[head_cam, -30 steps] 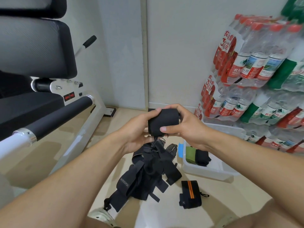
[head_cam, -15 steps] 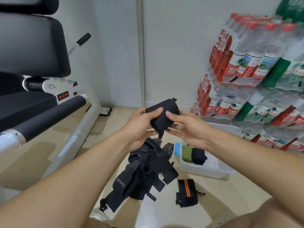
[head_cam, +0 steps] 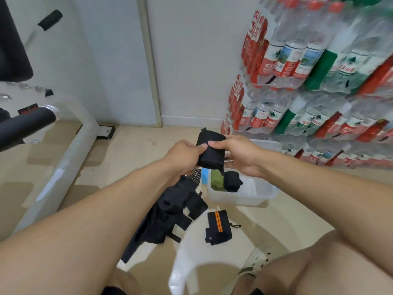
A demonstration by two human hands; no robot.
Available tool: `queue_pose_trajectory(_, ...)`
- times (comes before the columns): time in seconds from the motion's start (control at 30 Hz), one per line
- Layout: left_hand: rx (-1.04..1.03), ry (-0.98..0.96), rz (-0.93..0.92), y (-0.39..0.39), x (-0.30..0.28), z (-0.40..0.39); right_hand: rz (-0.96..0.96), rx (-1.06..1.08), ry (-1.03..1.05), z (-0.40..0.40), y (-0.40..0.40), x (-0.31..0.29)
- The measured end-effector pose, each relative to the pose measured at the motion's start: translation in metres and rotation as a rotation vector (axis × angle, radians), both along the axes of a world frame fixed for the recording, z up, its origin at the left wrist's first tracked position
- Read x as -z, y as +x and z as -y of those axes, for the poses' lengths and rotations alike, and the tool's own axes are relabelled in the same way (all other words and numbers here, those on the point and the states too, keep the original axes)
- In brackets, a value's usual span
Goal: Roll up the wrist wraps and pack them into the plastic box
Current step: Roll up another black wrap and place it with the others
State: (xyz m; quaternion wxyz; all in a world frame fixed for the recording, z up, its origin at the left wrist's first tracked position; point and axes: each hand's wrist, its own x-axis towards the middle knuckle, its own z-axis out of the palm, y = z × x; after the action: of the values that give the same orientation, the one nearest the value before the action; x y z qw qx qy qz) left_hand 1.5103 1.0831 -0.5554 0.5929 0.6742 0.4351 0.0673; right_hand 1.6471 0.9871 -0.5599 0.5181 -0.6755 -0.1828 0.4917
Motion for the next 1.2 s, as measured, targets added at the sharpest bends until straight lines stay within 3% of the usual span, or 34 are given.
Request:
queue_pose_trajectory(0.23,0.165,0.030,-0.131,0.032,0.014,0.016,-0.024,0.001,-0.155,0.028,0.030,0.015)
queue_pose_trajectory(0.4,0.349,0.014,-0.209,0.049,0.020,0.024,0.158,0.056,-0.214,0.042,0.058,0.044)
queue_pose_trajectory(0.67,0.622,0.331,-0.323,0.072,0.043,0.020,0.525,0.056,-0.521,0.050,0.106,0.114)
queue_pose_trajectory(0.97,0.690,0.263,-0.398,0.087,0.076,0.021,0.512,0.170,-0.668,0.041,0.132,0.223)
queue_pose_trajectory(1.2,0.668,0.246,-0.410,0.095,0.088,0.017,0.477,0.227,-0.800,0.034,0.147,0.267)
